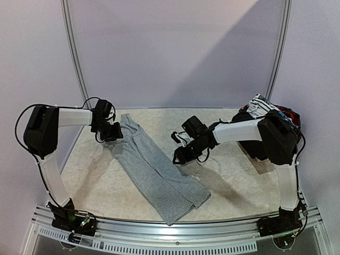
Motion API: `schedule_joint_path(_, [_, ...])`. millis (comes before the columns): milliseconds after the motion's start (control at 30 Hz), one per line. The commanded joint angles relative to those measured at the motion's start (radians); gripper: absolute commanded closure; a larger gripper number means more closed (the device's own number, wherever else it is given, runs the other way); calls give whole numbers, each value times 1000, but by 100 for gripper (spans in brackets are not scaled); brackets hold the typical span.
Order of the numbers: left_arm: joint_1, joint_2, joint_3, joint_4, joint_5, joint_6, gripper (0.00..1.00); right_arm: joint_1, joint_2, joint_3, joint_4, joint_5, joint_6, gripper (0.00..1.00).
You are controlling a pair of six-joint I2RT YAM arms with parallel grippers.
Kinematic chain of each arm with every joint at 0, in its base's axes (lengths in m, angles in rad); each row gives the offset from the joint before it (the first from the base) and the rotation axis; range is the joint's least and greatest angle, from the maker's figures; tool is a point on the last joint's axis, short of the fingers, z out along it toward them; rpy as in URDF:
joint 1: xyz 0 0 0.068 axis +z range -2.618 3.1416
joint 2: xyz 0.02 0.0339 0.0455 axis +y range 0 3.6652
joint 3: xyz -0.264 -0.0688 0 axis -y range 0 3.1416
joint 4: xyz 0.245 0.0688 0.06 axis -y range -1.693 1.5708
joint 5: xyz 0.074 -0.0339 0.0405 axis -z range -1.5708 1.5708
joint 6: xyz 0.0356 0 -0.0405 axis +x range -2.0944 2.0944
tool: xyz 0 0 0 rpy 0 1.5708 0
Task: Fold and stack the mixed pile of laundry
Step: Rotate the rectangle-folded tank top at the center of the board.
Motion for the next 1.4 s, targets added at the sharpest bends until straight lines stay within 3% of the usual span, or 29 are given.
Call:
schedule_joint_path(0, [-15, 108, 56, 13, -20, 5, 62, 3, -36, -142, 89, -53, 57, 54])
schedule_joint_path(167, [-24, 202, 118, 4, -13, 5, 65, 9, -51, -251, 207, -149, 120, 61])
schedule_joint_path(333, [-48, 319, 288, -91, -6, 40, 66, 11, -96, -356, 278, -117, 178, 72])
schedule_joint_path(567, [-83, 520, 668, -269, 81, 155, 67, 49, -152, -508, 434, -33, 372, 79])
schedule_joint_path(767, [-102, 688, 986, -436, 197, 281, 66, 180, -161, -504, 448, 23, 453, 79])
schedule_joint_path(900, [-125, 763, 1164, -588, 186, 393, 66, 227, -180, -486, 419, 58, 474, 80])
schedule_joint_path(967, [-126, 737, 1142, -589, 186, 411, 66, 248, -191, -465, 400, 59, 472, 80])
schedule_joint_path(1167, [-100, 530, 880, -432, 71, 349, 60, 261, -222, -411, 237, 187, 436, 77])
schedule_joint_path(1367, [-80, 297, 676, -349, -118, 284, 40, 229, -259, -368, 116, 321, 399, 62])
